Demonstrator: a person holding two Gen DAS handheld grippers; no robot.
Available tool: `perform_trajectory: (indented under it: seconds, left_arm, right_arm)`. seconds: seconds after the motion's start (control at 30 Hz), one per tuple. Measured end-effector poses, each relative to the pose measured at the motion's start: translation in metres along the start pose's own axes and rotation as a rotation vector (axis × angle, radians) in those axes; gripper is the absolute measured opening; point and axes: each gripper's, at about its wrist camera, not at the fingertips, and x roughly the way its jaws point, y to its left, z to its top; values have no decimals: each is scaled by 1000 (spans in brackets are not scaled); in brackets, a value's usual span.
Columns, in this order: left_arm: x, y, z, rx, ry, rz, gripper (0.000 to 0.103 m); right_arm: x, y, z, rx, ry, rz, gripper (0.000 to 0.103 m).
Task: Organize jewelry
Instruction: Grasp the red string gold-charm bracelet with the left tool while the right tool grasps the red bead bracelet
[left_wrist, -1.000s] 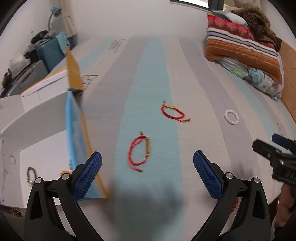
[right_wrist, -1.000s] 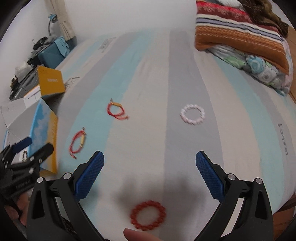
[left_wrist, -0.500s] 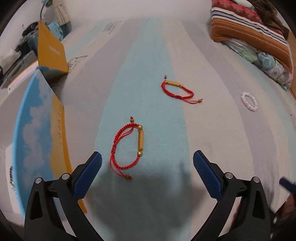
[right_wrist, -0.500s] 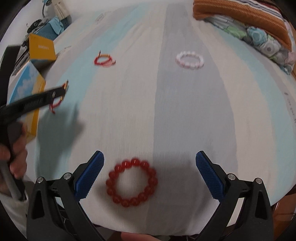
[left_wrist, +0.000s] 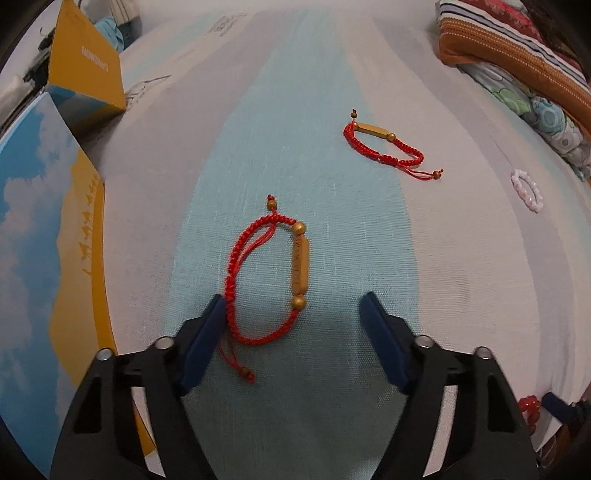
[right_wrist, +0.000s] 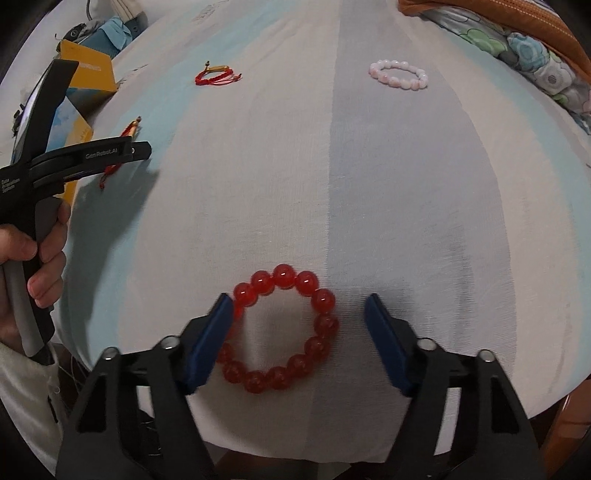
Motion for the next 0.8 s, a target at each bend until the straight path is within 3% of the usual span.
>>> perform_trajectory:
  seconds: [0.1,0.23,0.37,0.5,0.8]
  left_arm:
    - [-1,2,1,-8,17,-10,49]
    - [0,0,3,-7,38,-23,32]
    - [0,-4,4,8,55,-26,19]
    - [-2,-3,2,2,67,-45,8]
    - [-21,-3,1,-3,52,-67,7]
  right_arm:
    - [5,1,-1,-6,18,-37,43]
    - [5,-2,-4,4,8,-48,36]
    - [3,-8,-4,30,9,-58,16]
    - [0,-11,-4,46,5,-53,13]
    - [-24,-11,-4,53,-63,3,13]
